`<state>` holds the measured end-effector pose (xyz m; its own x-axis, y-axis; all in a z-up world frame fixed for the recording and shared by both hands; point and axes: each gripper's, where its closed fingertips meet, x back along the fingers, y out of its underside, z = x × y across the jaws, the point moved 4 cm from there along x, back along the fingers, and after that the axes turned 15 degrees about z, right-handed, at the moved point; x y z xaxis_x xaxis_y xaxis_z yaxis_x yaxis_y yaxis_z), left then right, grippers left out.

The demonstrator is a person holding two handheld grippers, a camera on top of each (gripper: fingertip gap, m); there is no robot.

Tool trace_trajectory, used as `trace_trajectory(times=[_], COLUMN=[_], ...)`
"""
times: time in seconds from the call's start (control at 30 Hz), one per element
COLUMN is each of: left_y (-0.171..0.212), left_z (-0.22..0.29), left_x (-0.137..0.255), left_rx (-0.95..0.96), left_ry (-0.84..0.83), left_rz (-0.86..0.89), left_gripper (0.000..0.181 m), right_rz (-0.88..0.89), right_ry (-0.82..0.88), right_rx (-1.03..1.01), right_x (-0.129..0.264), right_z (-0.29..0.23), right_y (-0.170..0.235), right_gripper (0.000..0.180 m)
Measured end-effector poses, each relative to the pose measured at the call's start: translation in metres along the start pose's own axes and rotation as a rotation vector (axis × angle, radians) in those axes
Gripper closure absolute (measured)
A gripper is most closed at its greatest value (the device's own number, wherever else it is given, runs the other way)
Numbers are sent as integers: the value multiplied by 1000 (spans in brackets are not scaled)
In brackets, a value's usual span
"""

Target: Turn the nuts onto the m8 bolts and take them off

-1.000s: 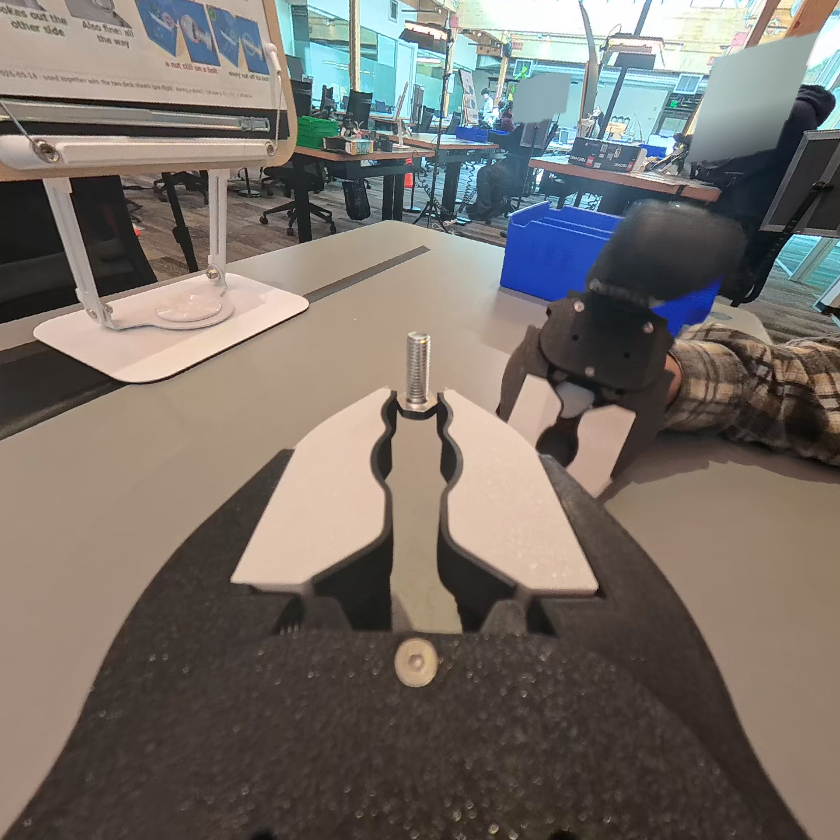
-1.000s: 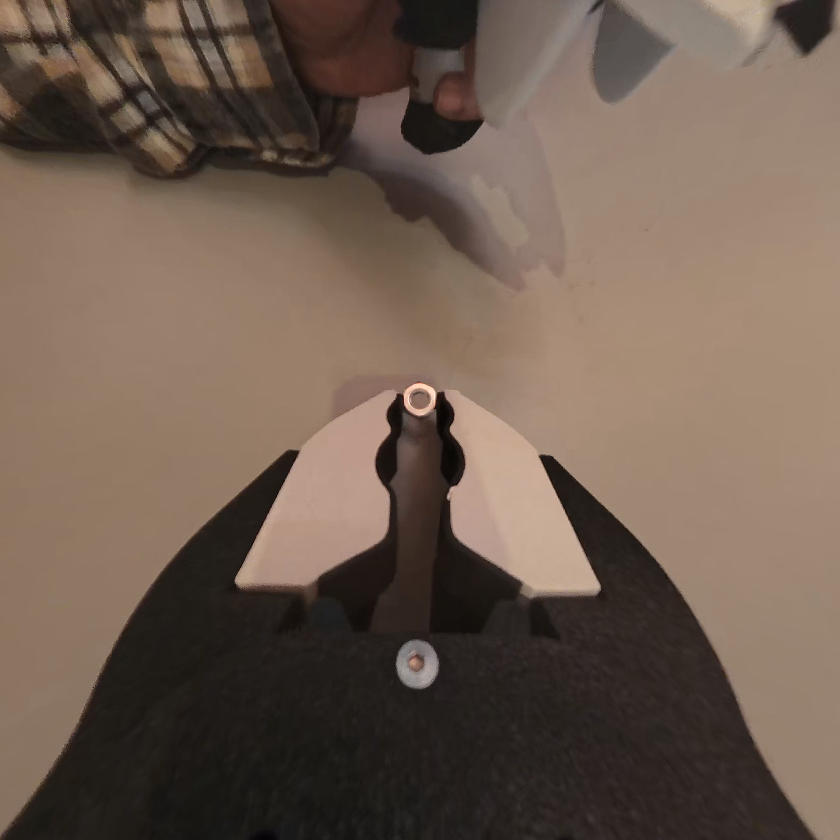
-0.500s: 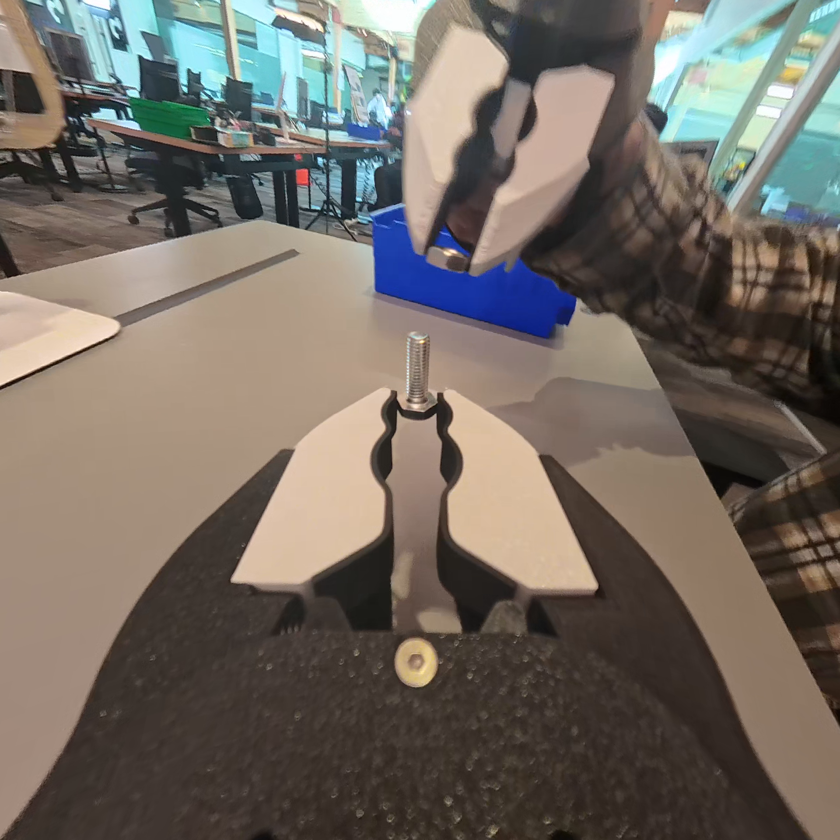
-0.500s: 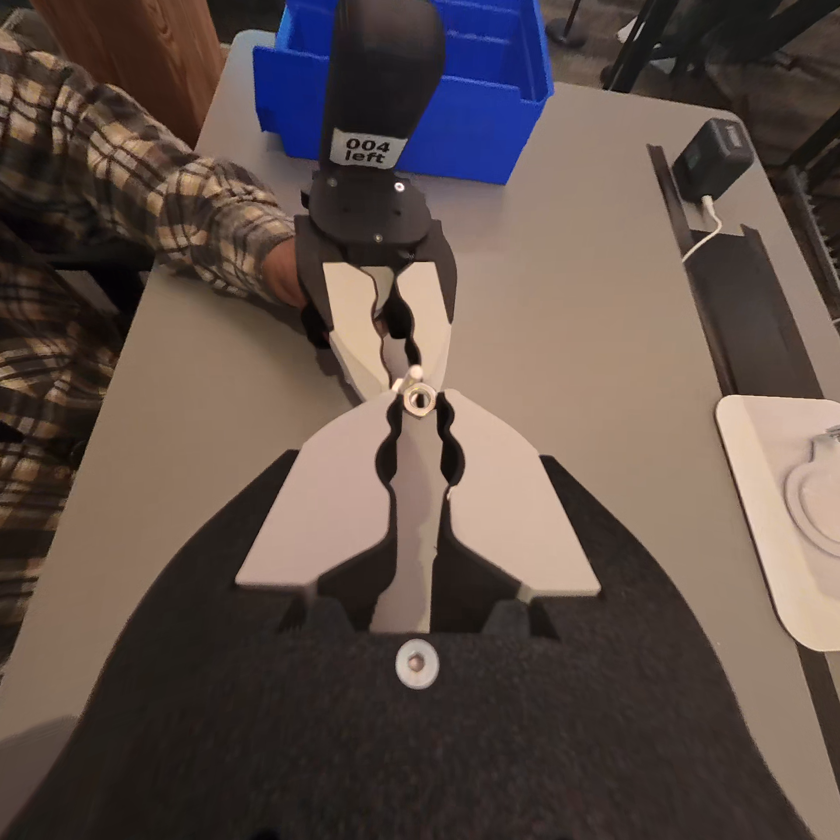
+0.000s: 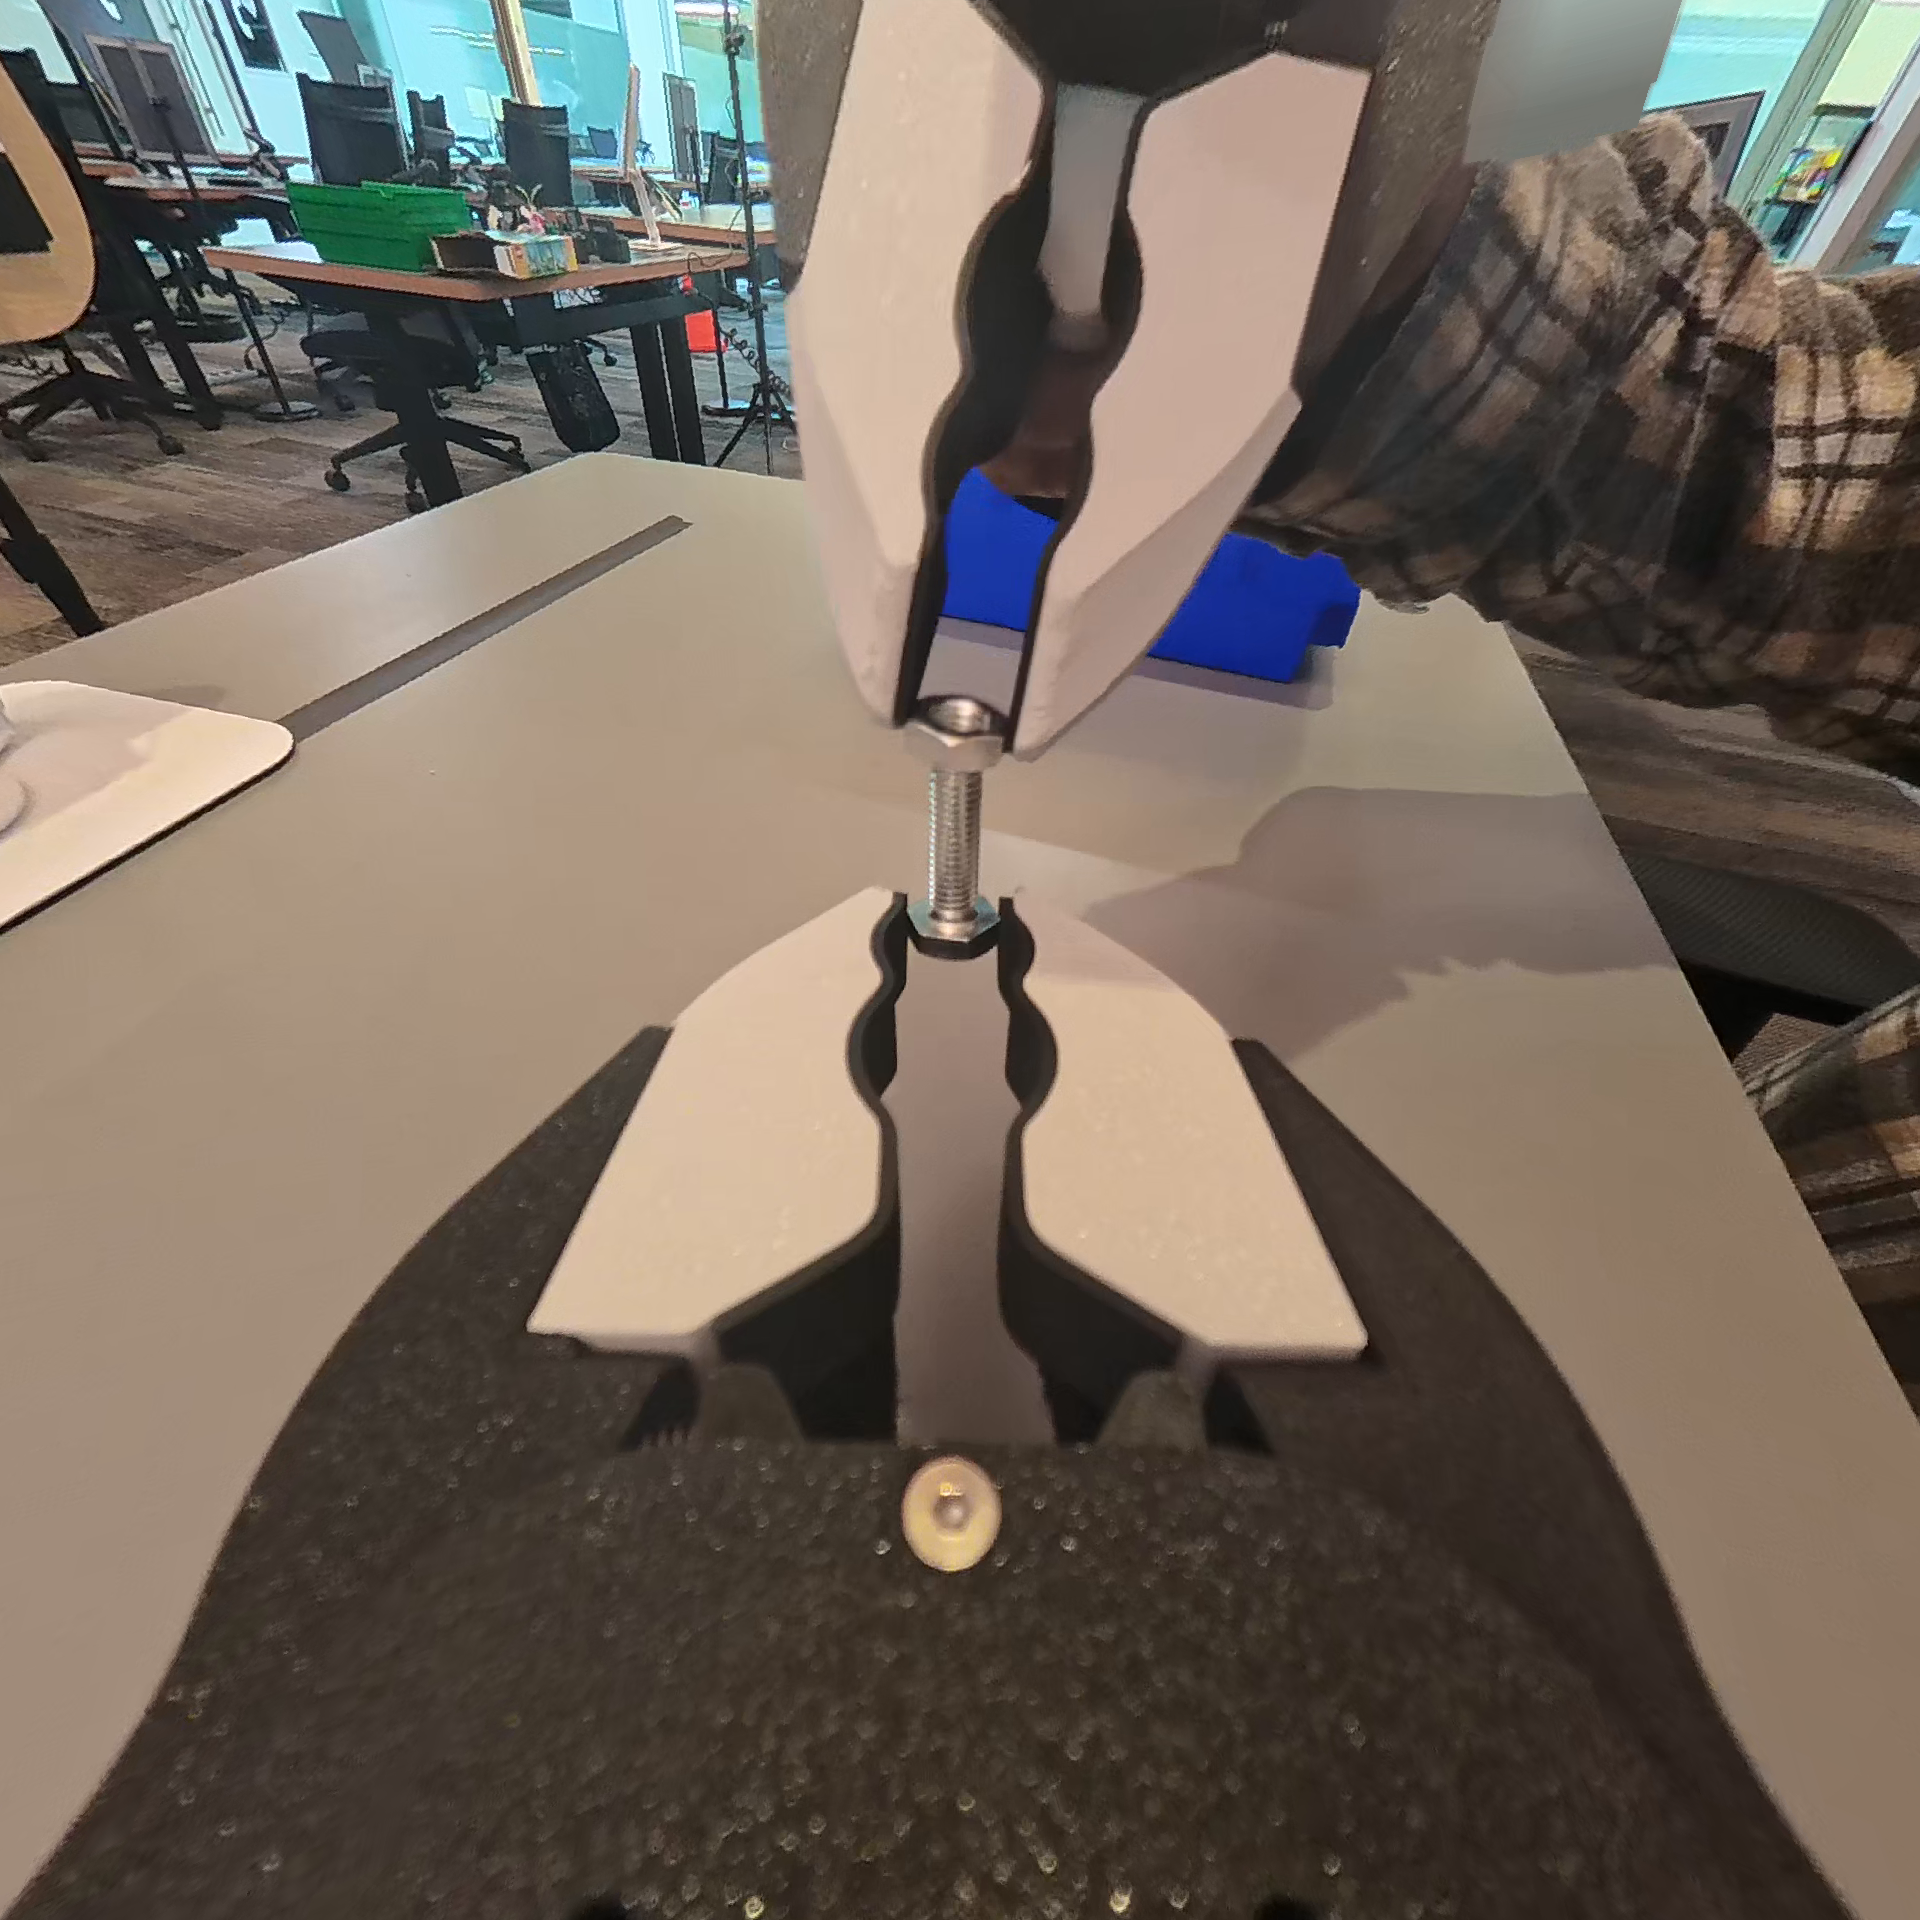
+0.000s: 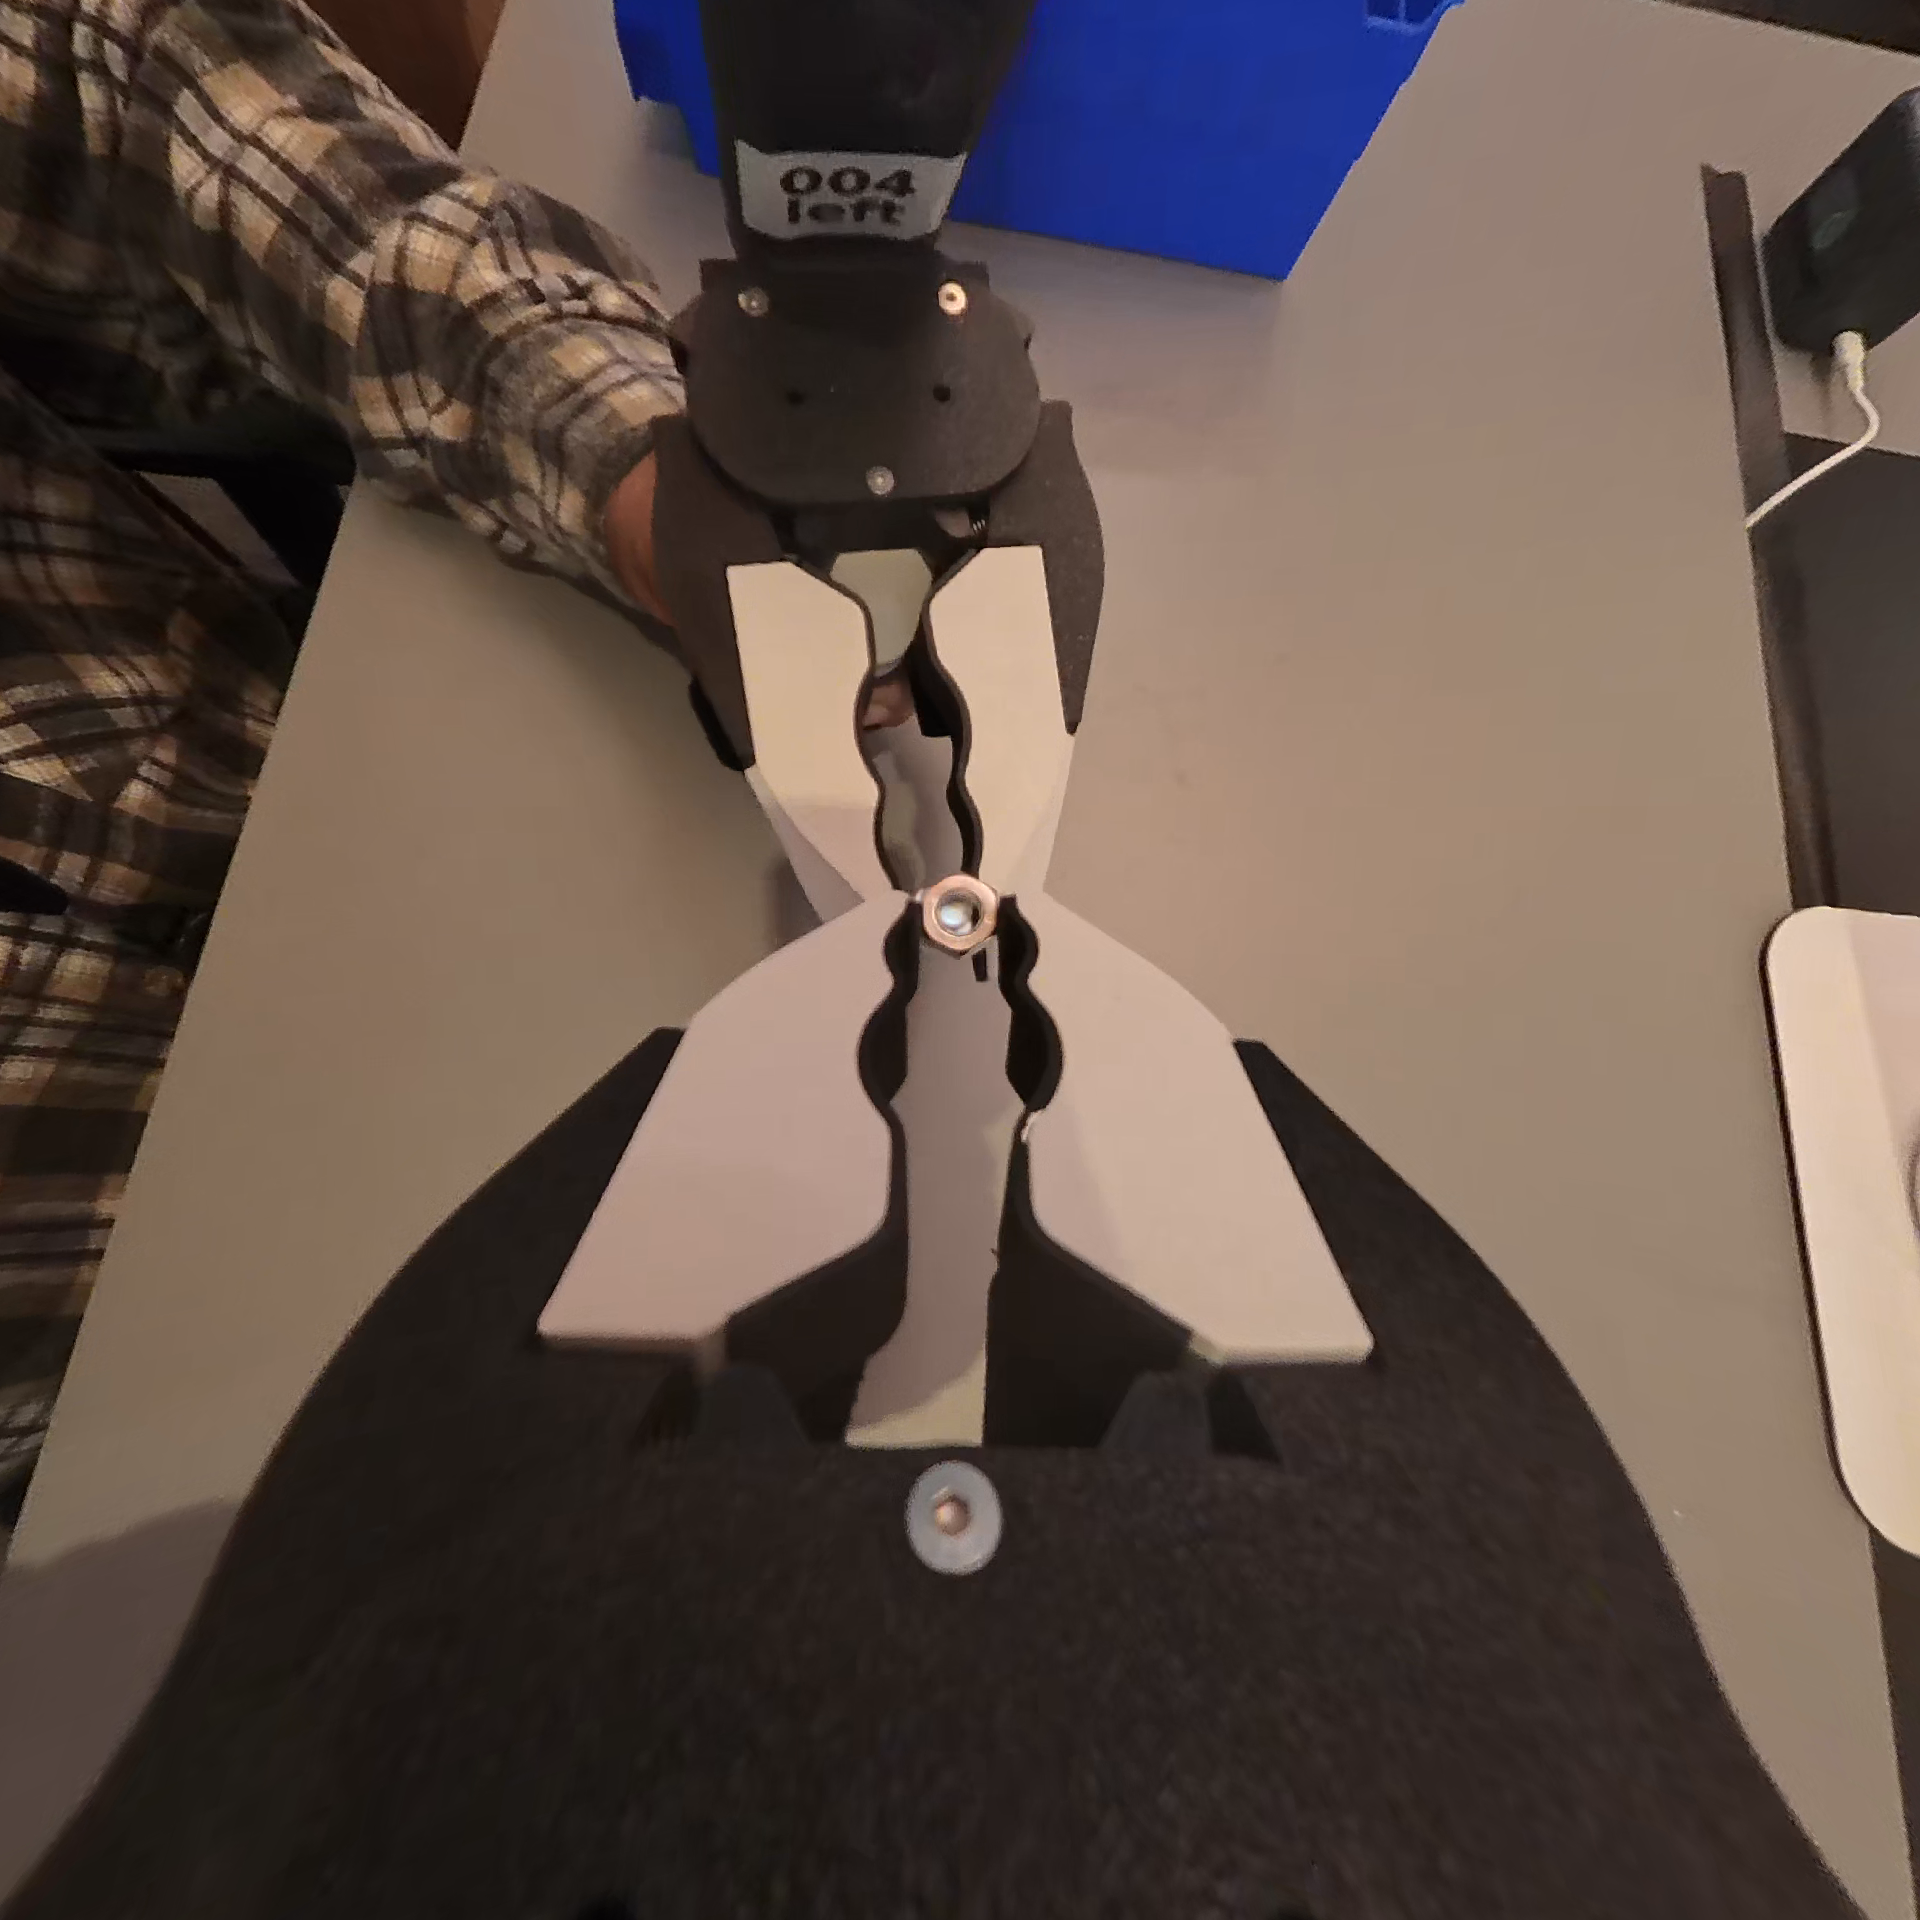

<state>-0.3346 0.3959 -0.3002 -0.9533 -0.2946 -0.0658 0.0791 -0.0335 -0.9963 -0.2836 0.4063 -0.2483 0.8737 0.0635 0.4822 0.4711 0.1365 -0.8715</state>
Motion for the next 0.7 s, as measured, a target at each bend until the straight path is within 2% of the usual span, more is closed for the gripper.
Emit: trace_trajectory(times=[0.2, 0.5, 0.7], left_y=[-1, -12, -7], left_z=[0, 3, 3], left_x=[1, 4, 2], left_rx=[4, -30, -51], left_ry=[0, -12, -16], left_rz=[12, 72, 29], left_gripper=[165, 165, 165], right_rz=[29, 162, 115], right_ry=[-19, -36, -34], right_rx=[-16, -52, -33], right_x=[-2, 1, 0], right_z=[-1, -2, -3], right_y=[0, -7, -3], right_gripper=[166, 166, 166])
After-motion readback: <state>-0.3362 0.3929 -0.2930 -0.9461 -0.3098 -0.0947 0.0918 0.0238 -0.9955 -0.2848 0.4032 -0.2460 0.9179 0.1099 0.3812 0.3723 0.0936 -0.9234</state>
